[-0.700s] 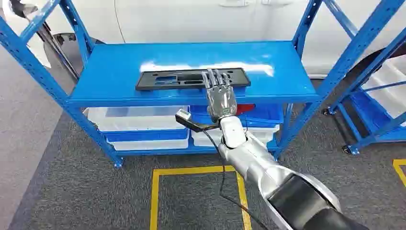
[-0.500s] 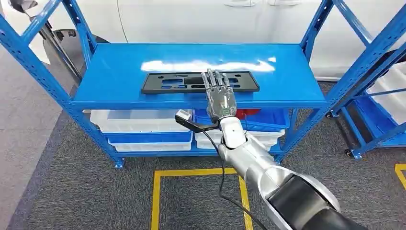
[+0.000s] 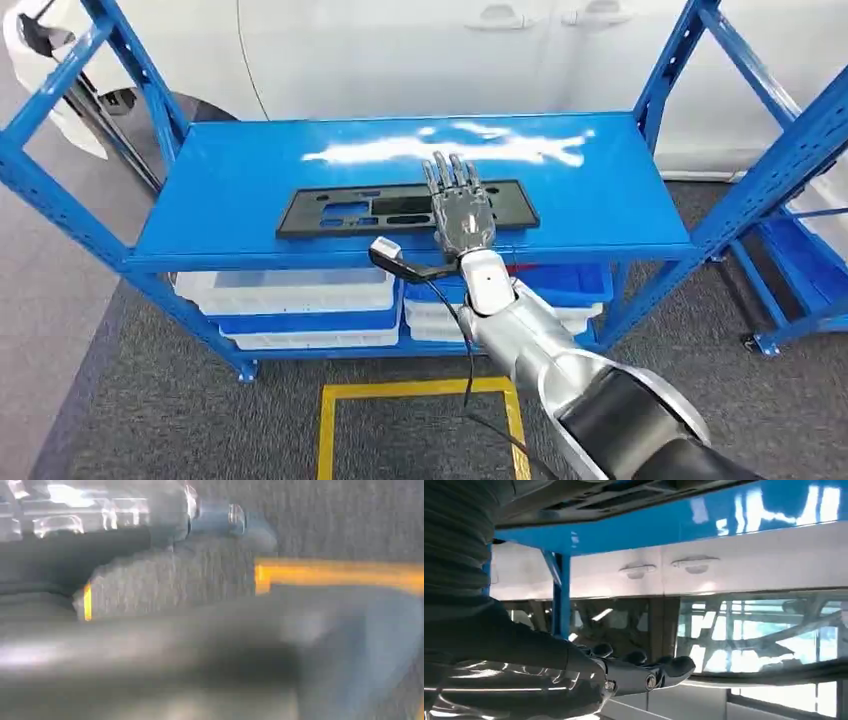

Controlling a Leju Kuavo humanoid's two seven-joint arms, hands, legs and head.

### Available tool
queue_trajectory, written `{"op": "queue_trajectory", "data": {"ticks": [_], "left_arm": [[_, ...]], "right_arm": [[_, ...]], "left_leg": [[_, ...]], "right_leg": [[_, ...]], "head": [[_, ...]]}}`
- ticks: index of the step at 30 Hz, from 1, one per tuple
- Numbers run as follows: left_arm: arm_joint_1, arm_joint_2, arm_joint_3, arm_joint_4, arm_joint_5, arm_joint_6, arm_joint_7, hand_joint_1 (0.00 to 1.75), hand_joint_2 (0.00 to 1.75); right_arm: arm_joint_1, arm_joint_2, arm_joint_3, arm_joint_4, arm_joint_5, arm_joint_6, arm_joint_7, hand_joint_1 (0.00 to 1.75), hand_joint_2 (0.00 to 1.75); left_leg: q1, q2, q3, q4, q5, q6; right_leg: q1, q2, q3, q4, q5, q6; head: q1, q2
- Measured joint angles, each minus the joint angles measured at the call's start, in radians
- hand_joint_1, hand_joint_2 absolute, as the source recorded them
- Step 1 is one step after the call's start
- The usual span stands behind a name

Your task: Take the parts from the cabinet and place them on the table.

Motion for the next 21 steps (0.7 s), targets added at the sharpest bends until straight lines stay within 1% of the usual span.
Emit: {"op": "queue_trajectory", "data": {"ticks": [1,2,3,4,5,6,7,8,9,10,11,12,13,14,15,16,17,18,19,20,21], "left_arm": [[0.002,0.000,0.000,0.000,0.000,0.000,0.000,0.00,0.00],[0.004,0.000,0.000,0.000,0.000,0.000,0.000,0.00,0.00],[0.006,0.000,0.000,0.000,0.000,0.000,0.000,0.00,0.00],[0.006,0.001,0.000,0.000,0.000,0.000,0.000,0.00,0.00],[0.006,0.002,0.000,0.000,0.000,0.000,0.000,0.00,0.00],[0.006,0.002,0.000,0.000,0.000,0.000,0.000,0.00,0.00],[0.009,0.002,0.000,0.000,0.000,0.000,0.000,0.00,0.00],[0.007,0.002,0.000,0.000,0.000,0.000,0.000,0.00,0.00],[0.007,0.002,0.000,0.000,0.000,0.000,0.000,0.00,0.00],[0.010,0.002,0.000,0.000,0.000,0.000,0.001,0.00,0.00],[0.009,0.002,0.000,0.000,0.000,0.000,0.001,0.00,0.00],[0.008,-0.002,0.000,0.000,0.000,0.000,0.001,0.00,0.00],[0.007,-0.003,0.000,0.000,0.000,0.000,0.000,0.00,0.00],[0.005,-0.003,0.000,0.001,0.000,0.000,0.000,0.00,0.00],[0.002,-0.003,0.000,0.001,0.000,0.000,0.000,0.00,0.00],[0.002,-0.003,0.000,0.001,0.000,0.000,-0.001,0.00,0.00],[0.003,-0.003,0.000,0.001,0.000,0.000,-0.001,0.00,0.00],[0.003,-0.003,0.000,0.001,0.000,0.000,-0.001,0.00,0.00],[0.004,-0.003,0.000,0.001,0.000,0.000,-0.001,0.00,0.00],[0.005,-0.003,0.000,0.001,0.001,0.000,-0.002,0.00,0.00],[0.005,-0.003,0.000,0.001,0.003,0.000,-0.003,0.00,0.00]], "right_arm": [[0.002,0.000,0.000,0.002,0.001,0.000,0.000,0.00,1.75],[0.004,0.000,0.000,0.004,0.002,0.000,0.000,0.00,1.75],[0.005,0.000,0.000,0.006,0.002,0.000,0.000,0.00,1.75],[0.006,0.000,0.000,0.008,0.002,0.000,0.000,0.00,1.75],[0.005,0.000,0.000,0.008,0.002,0.000,0.000,0.00,1.75],[0.005,0.001,0.000,0.008,0.002,0.000,0.000,0.00,1.75],[0.005,0.001,0.000,0.010,0.007,0.000,0.000,0.00,1.75],[0.004,0.002,0.000,0.014,0.014,0.001,0.000,0.00,1.75],[0.005,0.002,0.000,0.017,0.023,0.001,0.000,0.00,1.75],[0.005,0.003,0.000,0.019,0.033,0.002,0.000,0.00,1.75],[0.004,0.003,0.000,0.020,0.045,0.004,0.000,0.00,1.75],[0.004,0.005,0.000,0.021,0.059,0.008,0.002,0.00,1.75],[0.004,0.005,0.002,0.023,0.067,0.013,0.003,0.00,1.75],[0.002,0.006,0.009,0.025,0.077,0.026,0.003,0.00,1.75],[0.004,0.006,0.019,0.027,0.079,0.041,0.003,0.00,1.75],[0.007,0.006,0.032,0.030,0.080,0.053,0.003,0.00,1.75],[0.010,0.005,0.056,0.035,0.080,0.071,0.002,0.00,1.75],[0.014,0.005,0.074,0.039,0.080,0.084,-0.002,0.00,1.75],[0.017,0.005,0.092,0.041,0.080,0.095,-0.005,0.00,1.75],[0.018,0.005,0.109,0.043,0.080,0.103,-0.010,0.00,1.75],[0.022,0.005,0.125,0.046,0.069,0.096,-0.017,0.00,1.75]], "left_leg": [[0.002,0.000,-0.040,0.048,-0.041,-0.004],[0.003,0.000,-0.071,0.071,-0.066,-0.005],[0.003,0.000,-0.082,0.054,-0.057,-0.006],[0.003,0.000,-0.075,-0.004,-0.011,-0.005],[0.003,0.000,-0.055,-0.082,0.052,-0.004],[0.003,0.001,-0.030,-0.174,0.131,-0.001],[0.003,0.001,-0.024,-0.234,0.185,0.004],[-0.004,0.002,-0.024,-0.241,0.147,0.014],[-0.004,0.001,-0.023,-0.237,0.166,0.022],[-0.004,0.000,-0.024,-0.234,0.166,0.027],[-0.004,0.000,-0.023,-0.235,0.165,0.030],[0.005,0.001,-0.013,-0.244,0.167,0.036],[0.004,0.001,-0.005,-0.247,0.163,0.041],[0.004,0.001,-0.001,-0.247,0.158,0.048],[0.004,0.001,0.002,-0.247,0.155,0.050],[0.004,0.001,0.004,-0.247,0.152,0.051],[0.004,0.001,0.008,-0.246,0.147,0.051],[0.004,0.001,0.014,-0.246,0.143,0.050],[0.004,0.001,0.021,-0.246,0.138,0.048],[0.004,0.000,0.029,-0.246,0.132,0.046],[0.004,0.000,0.039,-0.245,0.125,0.043]], "right_leg": [[0.001,0.000,0.009,0.000,-0.009,-0.001],[0.001,0.002,0.019,0.000,-0.017,0.000],[0.001,0.003,0.030,0.001,-0.027,0.001],[0.000,0.003,0.044,0.001,-0.037,0.002],[0.000,0.003,0.057,0.002,-0.047,0.005],[0.000,0.003,0.071,0.002,-0.057,0.008],[0.002,0.003,0.071,0.002,-0.065,0.012],[0.004,0.006,0.071,0.005,-0.067,0.017],[0.006,0.006,0.067,0.006,-0.071,0.023],[0.004,0.006,0.068,0.005,-0.074,0.028],[0.004,0.006,0.070,0.003,-0.076,0.031],[0.007,0.005,0.072,0.006,-0.087,0.040],[0.005,0.002,0.067,0.029,-0.100,0.047],[0.002,0.002,0.033,0.094,-0.130,0.051],[-0.001,0.001,-0.016,0.180,-0.163,0.054],[-0.003,0.001,-0.060,0.254,-0.187,0.056],[-0.006,0.001,-0.107,0.325,-0.202,0.059],[-0.009,0.000,-0.127,0.339,-0.186,0.061],[-0.012,-0.001,-0.122,0.310,-0.153,0.062],[-0.014,-0.002,-0.097,0.243,-0.104,0.062],[-0.015,-0.005,-0.050,0.134,-0.044,0.060]], "head": [[0.000,0.000],[0.000,0.000],[0.000,0.000],[0.000,0.000],[0.000,0.000],[0.000,0.000],[0.000,0.000],[0.000,0.000],[0.000,0.000],[0.000,0.000],[0.000,0.000],[0.000,0.000],[0.000,0.000],[0.000,0.000],[0.000,0.000],[0.000,0.000],[0.000,0.000],[0.000,0.000],[0.000,0.000],[0.000,0.000],[0.000,0.000]]}}
